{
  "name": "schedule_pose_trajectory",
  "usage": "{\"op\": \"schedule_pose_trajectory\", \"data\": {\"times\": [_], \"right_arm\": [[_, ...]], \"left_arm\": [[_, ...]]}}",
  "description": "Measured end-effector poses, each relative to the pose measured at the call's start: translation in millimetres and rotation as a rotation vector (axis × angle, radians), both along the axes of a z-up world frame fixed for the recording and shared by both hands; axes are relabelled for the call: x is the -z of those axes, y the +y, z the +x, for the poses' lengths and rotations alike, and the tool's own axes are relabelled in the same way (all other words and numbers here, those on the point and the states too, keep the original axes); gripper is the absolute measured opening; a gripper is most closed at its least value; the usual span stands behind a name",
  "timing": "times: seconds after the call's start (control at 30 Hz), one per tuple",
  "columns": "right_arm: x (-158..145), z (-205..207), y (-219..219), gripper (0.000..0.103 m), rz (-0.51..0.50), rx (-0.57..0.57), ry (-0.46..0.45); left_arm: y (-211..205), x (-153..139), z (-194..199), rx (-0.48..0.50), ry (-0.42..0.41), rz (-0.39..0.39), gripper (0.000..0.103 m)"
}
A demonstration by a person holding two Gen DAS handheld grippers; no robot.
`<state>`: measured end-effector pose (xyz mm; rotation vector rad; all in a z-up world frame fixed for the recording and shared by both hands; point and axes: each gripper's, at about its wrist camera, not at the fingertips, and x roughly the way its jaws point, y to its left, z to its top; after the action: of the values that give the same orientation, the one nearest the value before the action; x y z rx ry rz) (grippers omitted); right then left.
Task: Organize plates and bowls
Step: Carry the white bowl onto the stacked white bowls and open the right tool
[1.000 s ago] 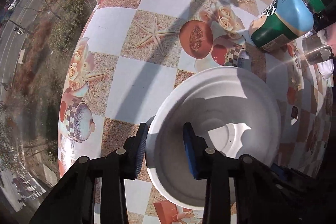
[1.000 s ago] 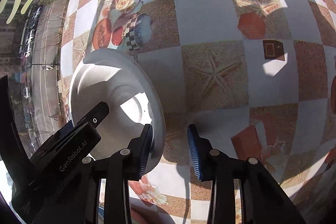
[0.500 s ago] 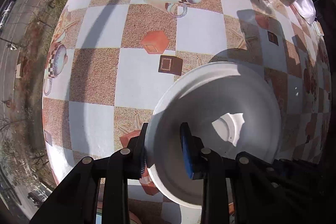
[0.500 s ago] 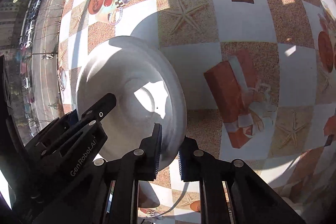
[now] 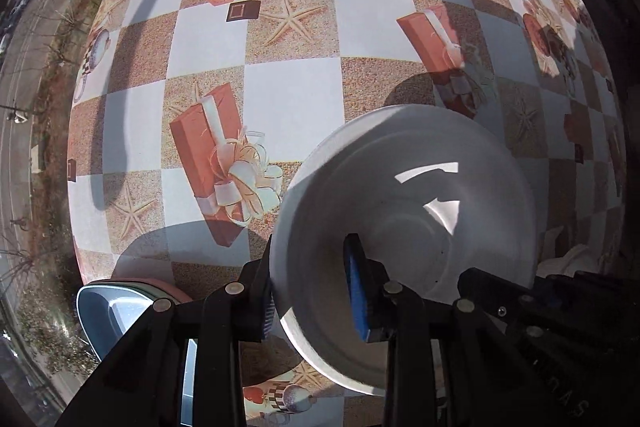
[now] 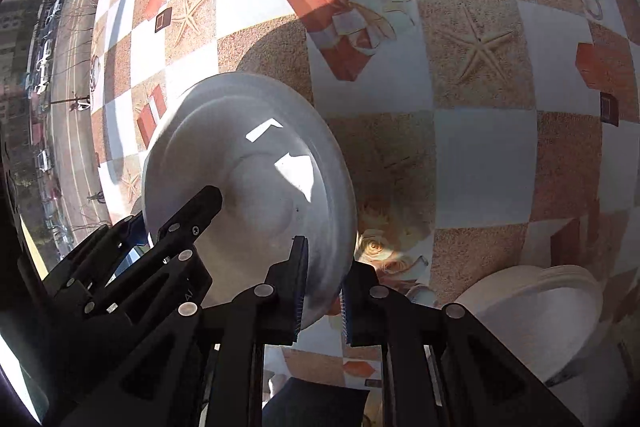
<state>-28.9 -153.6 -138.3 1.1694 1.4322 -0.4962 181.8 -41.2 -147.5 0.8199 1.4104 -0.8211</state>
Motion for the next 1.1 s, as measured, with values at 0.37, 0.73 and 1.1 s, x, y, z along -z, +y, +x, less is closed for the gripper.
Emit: {"op": "schedule_pose_trajectory", "data": {"times": [0.37, 0.73, 1.1], "right_arm": [[-44, -23, 9, 0.016, -0.075, 0.014, -0.044], [-62, -92, 9, 0.016, -0.110, 0.081, -0.022], [-44, -137, 22, 0.018, -0.073, 0.125, 0.028]], "left_arm": [[-15, -46, -52, 0.127, -0.015, -0.052, 0.032], [-35, -44, -139, 0.377, 0.027, -0.046, 0.038], [-46, -21, -177, 0.454, 0.077, 0.018, 0.038]]}}
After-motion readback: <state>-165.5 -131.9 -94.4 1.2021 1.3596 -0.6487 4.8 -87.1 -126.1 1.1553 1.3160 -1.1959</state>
